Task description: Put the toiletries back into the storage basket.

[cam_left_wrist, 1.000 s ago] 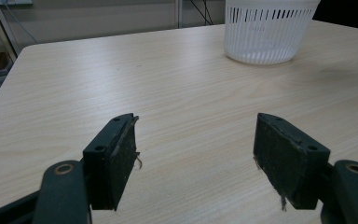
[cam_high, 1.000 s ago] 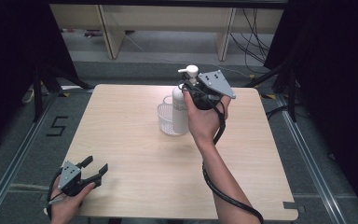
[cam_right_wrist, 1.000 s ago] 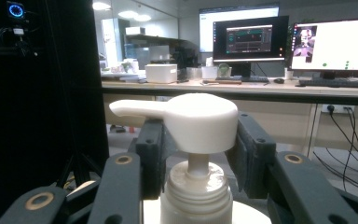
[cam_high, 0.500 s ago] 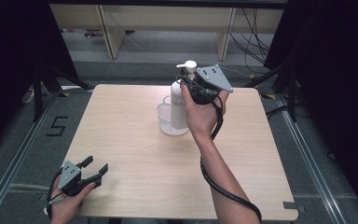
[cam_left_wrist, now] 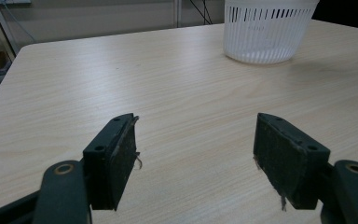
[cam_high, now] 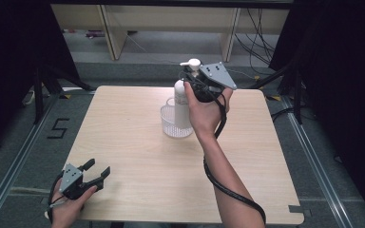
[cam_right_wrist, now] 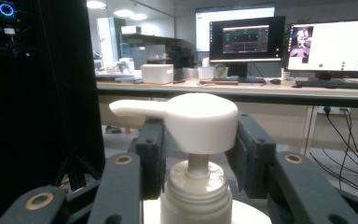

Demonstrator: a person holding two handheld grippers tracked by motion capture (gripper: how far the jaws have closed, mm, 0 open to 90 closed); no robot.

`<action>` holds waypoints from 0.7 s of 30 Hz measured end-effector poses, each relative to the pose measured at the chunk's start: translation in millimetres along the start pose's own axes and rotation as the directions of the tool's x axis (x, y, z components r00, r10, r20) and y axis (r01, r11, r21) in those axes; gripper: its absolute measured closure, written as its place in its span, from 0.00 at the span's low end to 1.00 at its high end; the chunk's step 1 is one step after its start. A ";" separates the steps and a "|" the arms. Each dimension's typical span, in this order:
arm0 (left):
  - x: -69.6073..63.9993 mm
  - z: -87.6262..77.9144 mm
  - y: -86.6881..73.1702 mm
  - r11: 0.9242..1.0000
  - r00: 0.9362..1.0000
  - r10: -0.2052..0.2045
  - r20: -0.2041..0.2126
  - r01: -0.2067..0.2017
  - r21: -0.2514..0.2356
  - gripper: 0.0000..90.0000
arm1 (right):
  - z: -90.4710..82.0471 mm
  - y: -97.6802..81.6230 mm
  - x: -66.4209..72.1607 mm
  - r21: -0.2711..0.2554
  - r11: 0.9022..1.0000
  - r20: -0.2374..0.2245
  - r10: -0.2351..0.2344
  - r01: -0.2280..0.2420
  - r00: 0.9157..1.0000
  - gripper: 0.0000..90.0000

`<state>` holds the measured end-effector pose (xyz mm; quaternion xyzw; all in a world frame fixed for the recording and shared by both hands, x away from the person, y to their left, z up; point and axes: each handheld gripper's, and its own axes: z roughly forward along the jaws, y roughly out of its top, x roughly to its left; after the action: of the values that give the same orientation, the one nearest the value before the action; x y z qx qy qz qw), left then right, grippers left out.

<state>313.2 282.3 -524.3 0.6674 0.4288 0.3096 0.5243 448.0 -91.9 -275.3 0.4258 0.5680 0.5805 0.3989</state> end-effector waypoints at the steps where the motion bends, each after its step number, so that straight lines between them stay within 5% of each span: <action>1: 0.0 0.0 0.0 1.000 1.000 0.000 0.000 0.000 0.000 0.33 | 0.7 0.1 -0.8 -0.003 1.000 0.004 -0.011 0.011 1.000 0.67; 21: 0.0 0.1 0.0 1.000 1.000 -0.001 0.003 0.001 -0.001 0.33 | 13.0 -0.2 -0.5 0.019 1.000 0.006 0.010 -0.010 1.000 0.67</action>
<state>313.2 282.2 -524.4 0.6673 0.4282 0.3088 0.5254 460.5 -88.2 -275.6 0.4343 0.5701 0.5756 0.3936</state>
